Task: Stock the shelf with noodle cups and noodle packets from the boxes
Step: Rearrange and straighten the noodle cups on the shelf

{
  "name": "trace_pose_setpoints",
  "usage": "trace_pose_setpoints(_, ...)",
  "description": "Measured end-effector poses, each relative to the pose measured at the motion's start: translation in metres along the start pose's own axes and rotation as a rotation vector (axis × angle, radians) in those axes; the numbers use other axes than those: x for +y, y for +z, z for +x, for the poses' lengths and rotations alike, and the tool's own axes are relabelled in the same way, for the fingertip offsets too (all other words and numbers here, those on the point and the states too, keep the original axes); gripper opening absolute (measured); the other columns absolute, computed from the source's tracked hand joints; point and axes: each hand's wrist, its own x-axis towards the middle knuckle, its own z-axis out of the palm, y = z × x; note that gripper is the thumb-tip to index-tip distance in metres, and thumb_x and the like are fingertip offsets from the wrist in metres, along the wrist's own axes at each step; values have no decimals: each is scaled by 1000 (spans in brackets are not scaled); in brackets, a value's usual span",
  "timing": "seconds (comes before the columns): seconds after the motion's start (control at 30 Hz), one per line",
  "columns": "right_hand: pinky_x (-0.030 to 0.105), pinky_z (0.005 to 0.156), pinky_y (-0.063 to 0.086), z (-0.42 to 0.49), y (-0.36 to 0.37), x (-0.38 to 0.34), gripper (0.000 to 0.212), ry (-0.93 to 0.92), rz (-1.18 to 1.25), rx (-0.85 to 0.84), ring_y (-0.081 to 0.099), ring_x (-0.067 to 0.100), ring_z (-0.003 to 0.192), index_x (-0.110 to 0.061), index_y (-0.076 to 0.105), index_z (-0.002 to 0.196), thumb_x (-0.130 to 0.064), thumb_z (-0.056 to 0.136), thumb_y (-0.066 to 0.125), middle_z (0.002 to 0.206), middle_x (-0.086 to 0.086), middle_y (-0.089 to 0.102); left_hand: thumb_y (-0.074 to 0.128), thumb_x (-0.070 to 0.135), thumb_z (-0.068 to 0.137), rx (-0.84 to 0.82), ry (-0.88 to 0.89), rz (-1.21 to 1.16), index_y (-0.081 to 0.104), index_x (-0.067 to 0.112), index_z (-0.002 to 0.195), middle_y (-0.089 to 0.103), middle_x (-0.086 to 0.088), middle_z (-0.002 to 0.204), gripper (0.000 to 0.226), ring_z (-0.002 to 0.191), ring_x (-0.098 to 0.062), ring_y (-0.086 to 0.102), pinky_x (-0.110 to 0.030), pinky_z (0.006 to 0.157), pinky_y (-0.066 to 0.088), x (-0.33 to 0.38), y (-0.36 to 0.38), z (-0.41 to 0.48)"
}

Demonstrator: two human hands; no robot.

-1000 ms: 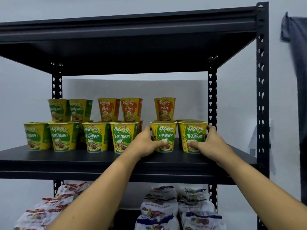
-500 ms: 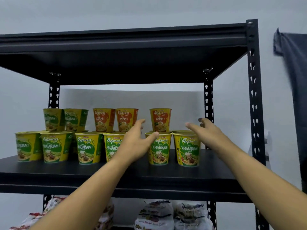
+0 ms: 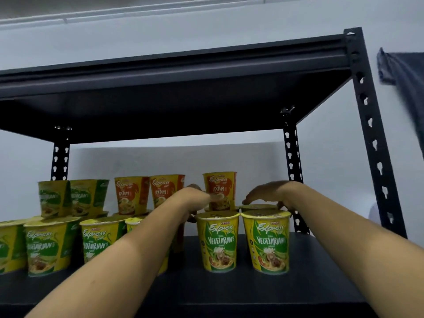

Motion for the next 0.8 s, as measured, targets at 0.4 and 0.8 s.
trace_pose_setpoints(0.4,48,104,51,-10,0,-15,34,18,-128,-96,58,32,111,-30,59,113,-50,89,70,135,10,52,82,34,87,-150,-98,93,59,12,129,67,-6,100,53,83,-21,67,-32,54,52,3,3,28)
trace_pose_setpoints(0.8,48,102,52,-12,-1,-16,27,31,-139,-106,53,33,114,-29,57,105,-48,90,69,136,10,47,85,33,84,-82,-78,80,63,11,123,73,-7,98,49,79,-19,73,-28,52,54,-2,6,34)
